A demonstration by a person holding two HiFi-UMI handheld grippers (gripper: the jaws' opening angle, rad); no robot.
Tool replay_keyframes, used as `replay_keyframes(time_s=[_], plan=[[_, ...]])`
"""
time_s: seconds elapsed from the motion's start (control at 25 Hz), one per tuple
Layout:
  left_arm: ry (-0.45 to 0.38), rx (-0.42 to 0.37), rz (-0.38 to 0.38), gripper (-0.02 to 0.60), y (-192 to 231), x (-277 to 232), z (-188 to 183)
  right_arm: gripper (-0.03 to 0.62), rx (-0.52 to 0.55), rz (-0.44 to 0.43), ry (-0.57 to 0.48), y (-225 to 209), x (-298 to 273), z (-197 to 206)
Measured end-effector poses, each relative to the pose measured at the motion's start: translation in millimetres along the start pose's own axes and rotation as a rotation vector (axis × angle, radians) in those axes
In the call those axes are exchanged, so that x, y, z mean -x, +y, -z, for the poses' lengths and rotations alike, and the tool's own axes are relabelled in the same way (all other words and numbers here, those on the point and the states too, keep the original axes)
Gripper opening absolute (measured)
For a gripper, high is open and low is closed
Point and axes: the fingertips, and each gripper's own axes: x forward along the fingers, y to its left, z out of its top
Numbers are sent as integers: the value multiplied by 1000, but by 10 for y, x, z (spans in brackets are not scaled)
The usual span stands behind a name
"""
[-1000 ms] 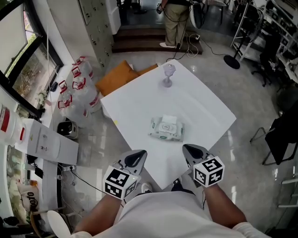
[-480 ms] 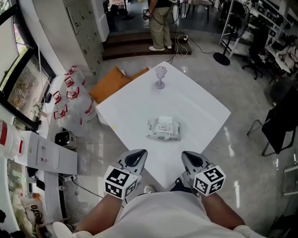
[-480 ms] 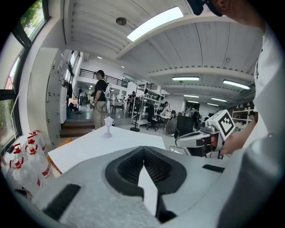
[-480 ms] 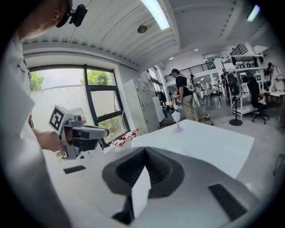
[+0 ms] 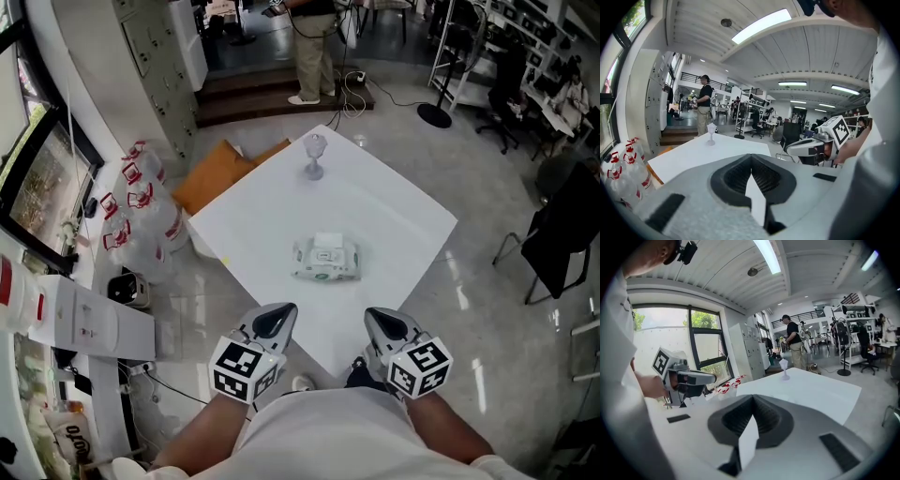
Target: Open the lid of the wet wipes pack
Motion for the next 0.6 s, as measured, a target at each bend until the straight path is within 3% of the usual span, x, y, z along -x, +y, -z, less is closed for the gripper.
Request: replay_keyframes(time_s=[0.6], plan=[[-2,6,8,8,-57,-6,3,5,9,-7,4,30,11,-36]])
